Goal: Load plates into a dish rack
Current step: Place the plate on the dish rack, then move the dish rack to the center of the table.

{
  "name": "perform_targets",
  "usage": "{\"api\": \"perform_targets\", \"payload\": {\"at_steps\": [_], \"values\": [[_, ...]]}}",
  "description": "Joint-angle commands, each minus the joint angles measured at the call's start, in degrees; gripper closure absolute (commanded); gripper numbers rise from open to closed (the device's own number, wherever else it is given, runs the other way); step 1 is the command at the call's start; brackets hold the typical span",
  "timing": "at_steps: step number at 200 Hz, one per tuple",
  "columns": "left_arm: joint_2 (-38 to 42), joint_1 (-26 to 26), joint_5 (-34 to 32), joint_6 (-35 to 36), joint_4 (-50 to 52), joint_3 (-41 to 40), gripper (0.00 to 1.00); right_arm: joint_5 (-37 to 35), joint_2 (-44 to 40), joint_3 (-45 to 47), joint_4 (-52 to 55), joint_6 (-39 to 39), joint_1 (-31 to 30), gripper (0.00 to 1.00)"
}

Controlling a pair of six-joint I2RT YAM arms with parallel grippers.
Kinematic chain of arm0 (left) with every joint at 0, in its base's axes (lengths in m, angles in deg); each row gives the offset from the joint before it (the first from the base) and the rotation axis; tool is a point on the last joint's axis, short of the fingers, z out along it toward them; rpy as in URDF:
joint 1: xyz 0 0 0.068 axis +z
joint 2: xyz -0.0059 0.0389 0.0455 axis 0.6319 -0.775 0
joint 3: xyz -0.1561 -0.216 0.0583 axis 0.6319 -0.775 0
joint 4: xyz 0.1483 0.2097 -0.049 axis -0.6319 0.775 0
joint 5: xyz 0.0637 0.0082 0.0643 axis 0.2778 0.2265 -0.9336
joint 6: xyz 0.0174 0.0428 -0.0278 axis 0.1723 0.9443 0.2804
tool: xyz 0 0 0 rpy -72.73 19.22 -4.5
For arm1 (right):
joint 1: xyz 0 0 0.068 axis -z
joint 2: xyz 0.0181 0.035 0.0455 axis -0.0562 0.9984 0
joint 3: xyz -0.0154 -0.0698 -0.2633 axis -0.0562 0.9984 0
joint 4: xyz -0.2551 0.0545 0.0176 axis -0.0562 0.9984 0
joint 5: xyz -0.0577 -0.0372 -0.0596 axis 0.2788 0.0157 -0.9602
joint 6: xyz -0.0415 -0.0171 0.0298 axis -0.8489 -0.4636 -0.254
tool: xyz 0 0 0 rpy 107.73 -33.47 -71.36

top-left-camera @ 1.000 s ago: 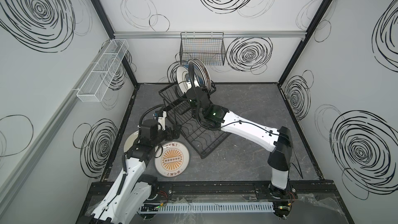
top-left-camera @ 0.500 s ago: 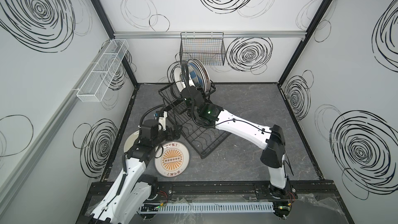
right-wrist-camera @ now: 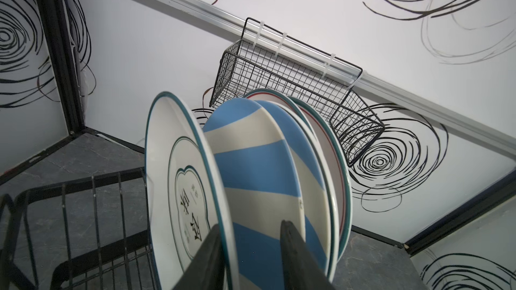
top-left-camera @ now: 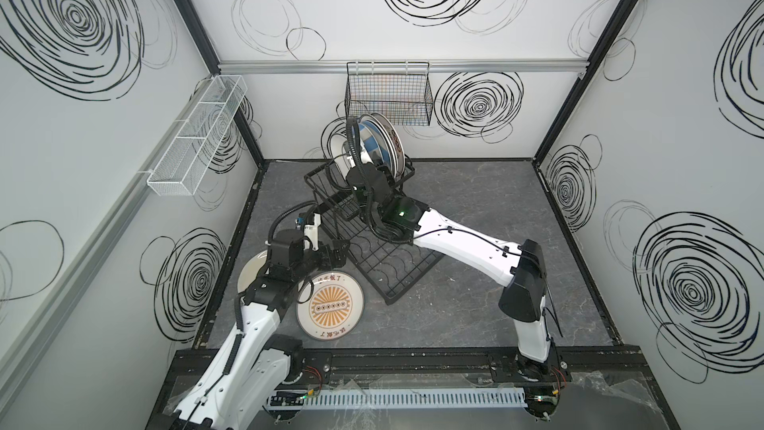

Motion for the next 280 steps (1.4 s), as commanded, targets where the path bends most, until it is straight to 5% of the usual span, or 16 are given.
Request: {"api": "perform_targets", "payload": {"at_steps": [1,63,94,119,145,193,280], "values": [[0.7,0.0,0.3,-0.8,-2.6,1.1,0.04,1.6,-0.5,-4.5,3.8,1.9,0.0,0.50],[1.7,1.4,0.7,-2.3,-0.6,1.1,0.04,21.7,-14.4,1.8,11.6,11.2,3.7,0.22],[1.7,3.5,3.7,-2.8,2.3,2.3,0.04,36.8,-29.1,19.6,11.5,17.6,10.8,0.18],[1.8,4.8,4.4,-2.7,3.6,2.9,0.04,39.5,-41.5,34.7,11.2,19.2,13.5,0.23],[1.0,5.8,4.5,-2.7,3.7,2.6,0.04,43.0,-46.8,47.3,14.5,21.4,21.0,0.16],[0.7,4.8,6.4,-6.3,-0.9,-0.4,0.04,52.2,-38.4,59.7,9.4,19.5,34.5,0.12],[0.1,-9.5,-2.7,-12.7,-7.1,-7.8,0.04,57.7,-15.2,48.5,13.2,13.8,35.1,0.09]]}}
